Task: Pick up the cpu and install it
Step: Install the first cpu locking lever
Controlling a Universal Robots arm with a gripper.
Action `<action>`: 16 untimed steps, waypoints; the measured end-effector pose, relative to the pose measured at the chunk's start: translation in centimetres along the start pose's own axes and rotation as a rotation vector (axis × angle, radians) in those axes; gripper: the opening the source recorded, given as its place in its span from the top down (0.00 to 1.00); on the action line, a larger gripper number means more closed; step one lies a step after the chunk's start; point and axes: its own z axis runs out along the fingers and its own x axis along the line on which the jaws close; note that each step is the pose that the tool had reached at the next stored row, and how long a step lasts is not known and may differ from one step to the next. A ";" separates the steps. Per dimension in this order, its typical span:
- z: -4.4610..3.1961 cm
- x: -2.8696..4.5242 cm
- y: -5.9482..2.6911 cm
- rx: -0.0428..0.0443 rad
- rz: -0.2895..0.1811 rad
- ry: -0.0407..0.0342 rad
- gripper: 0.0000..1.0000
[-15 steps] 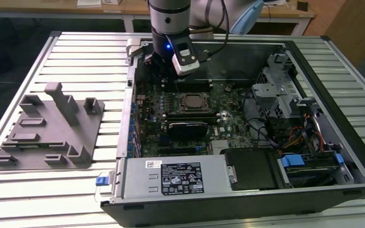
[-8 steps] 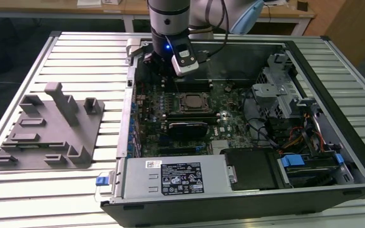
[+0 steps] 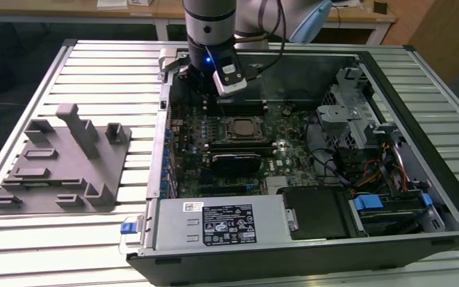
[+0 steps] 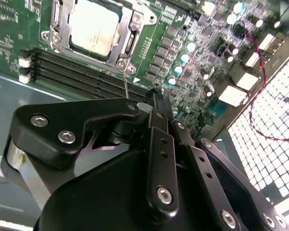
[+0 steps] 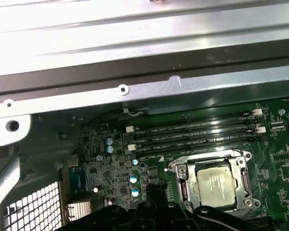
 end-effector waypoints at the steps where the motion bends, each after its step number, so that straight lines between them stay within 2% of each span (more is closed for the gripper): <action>1: 0.00 0.03 -0.01 -0.0072 0.000 0.0010 0.89; 5: 0.00 0.10 -0.04 -0.0358 0.001 0.0055 0.89; 9: 0.01 0.10 -0.04 -0.0379 0.001 0.0057 0.89; 12: 0.06 0.10 -0.05 -0.0459 0.001 0.0068 0.89; 13: 0.07 0.10 -0.05 -0.0492 0.001 0.0074 0.89; 16: 0.10 0.10 -0.06 -0.0706 0.001 0.0105 0.89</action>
